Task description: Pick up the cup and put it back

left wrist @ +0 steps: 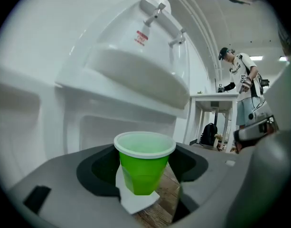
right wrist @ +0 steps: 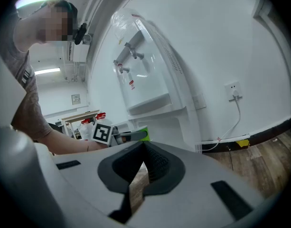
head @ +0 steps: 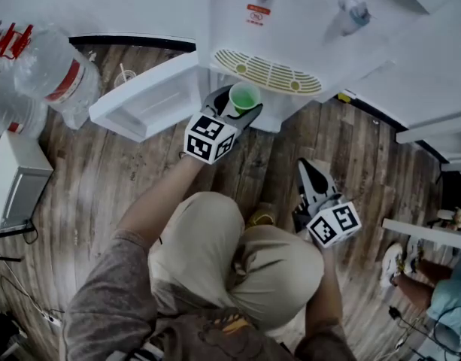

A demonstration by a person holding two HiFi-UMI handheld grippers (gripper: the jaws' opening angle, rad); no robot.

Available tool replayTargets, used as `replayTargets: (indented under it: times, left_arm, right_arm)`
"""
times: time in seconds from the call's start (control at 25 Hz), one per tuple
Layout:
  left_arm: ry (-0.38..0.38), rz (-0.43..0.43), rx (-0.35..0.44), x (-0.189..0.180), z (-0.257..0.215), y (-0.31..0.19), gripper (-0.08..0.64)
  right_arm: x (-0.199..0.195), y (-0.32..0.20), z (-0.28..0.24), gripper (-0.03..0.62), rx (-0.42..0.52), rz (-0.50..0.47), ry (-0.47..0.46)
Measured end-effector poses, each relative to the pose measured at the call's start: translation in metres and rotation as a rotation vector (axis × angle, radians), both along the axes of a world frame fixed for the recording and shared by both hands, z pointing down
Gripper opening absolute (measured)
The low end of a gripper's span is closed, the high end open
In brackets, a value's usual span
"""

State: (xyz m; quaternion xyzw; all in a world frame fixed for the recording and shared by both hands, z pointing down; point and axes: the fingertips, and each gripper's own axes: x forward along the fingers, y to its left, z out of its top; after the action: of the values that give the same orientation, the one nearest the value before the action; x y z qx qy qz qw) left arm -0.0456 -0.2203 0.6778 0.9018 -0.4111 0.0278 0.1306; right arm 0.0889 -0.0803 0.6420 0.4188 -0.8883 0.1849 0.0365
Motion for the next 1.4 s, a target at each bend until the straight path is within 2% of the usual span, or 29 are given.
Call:
replayTargets:
  times: [0.48, 0.68, 1.04, 1.4]
  left_arm:
    - [0.018, 0.034, 0.058, -0.036, -0.071, 0.084, 0.313]
    - [0.003, 0.044, 0.076, -0.045, -0.073, 0.114, 0.313]
    - [-0.065, 0.008, 0.128, -0.056, -0.060, 0.141, 0.313]
    - [-0.044, -0.036, 0.124, -0.066, -0.062, 0.133, 0.313]
  right_arm:
    - [-0.012, -0.012, -0.006, 0.002, 0.016, 0.028, -0.027]
    - [-0.015, -0.010, -0.003, 0.002, 0.009, 0.011, -0.019]
    - [-0.008, -0.005, -0.003, 0.002, 0.009, 0.011, -0.035]
    - [-0.007, 0.000, -0.004, 0.002, 0.004, 0.009, -0.029]
